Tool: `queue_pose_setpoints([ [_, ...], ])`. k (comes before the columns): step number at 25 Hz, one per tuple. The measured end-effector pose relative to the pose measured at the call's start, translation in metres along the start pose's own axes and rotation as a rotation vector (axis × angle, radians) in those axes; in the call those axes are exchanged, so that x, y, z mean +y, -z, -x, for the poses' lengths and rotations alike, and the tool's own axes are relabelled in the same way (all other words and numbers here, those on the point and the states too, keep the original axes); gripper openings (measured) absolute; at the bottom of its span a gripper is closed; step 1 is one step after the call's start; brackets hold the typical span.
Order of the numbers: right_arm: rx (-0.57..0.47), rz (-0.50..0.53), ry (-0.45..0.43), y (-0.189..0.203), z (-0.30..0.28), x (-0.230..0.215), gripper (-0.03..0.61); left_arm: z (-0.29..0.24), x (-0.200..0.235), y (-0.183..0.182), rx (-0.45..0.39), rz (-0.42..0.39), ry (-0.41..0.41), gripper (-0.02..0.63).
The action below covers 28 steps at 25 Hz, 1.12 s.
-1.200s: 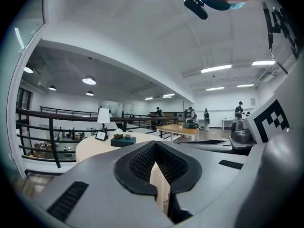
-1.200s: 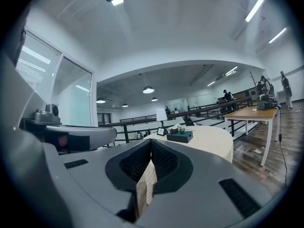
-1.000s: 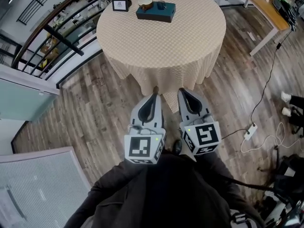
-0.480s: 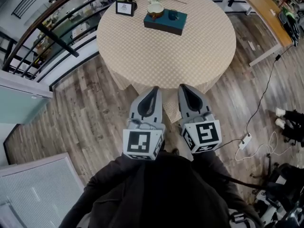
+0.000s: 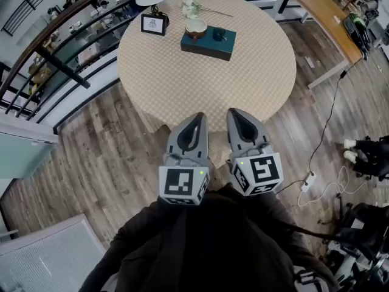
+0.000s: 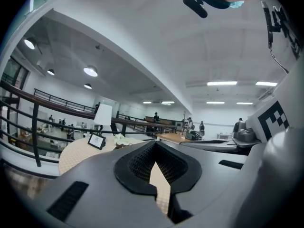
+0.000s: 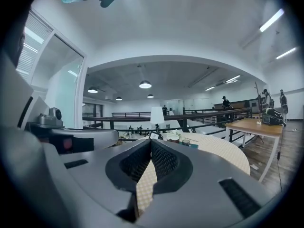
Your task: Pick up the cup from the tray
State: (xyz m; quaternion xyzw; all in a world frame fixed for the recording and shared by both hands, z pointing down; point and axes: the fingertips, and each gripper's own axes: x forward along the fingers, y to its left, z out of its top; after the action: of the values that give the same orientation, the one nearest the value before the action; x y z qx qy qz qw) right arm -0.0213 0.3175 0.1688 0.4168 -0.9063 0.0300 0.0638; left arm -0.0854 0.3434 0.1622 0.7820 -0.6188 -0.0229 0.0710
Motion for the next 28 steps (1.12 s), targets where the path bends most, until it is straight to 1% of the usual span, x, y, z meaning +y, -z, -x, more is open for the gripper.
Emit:
queue_pose_setpoints([
  [7,0.013,0.034,0.01,-0.01,-0.014,0.003,0.008,-0.006,0.012,-0.006,-0.016,0.034,0.015,0.005],
  [11,0.009,0.045,-0.005,-0.014,-0.024,0.007,0.008,-0.011,0.023,-0.009,-0.025,0.036,0.003,0.005],
  [15,0.005,0.029,-0.008,-0.011,-0.03,-0.001,0.008,-0.02,0.024,-0.005,-0.009,0.029,-0.003,0.004],
  [21,-0.009,-0.013,-0.005,-0.005,-0.048,-0.034,0.008,-0.055,0.021,0.001,0.026,-0.001,-0.016,0.005],
  [28,-0.023,-0.061,-0.007,-0.002,-0.075,-0.099,0.008,-0.116,0.007,0.008,0.076,-0.048,-0.032,0.005],
])
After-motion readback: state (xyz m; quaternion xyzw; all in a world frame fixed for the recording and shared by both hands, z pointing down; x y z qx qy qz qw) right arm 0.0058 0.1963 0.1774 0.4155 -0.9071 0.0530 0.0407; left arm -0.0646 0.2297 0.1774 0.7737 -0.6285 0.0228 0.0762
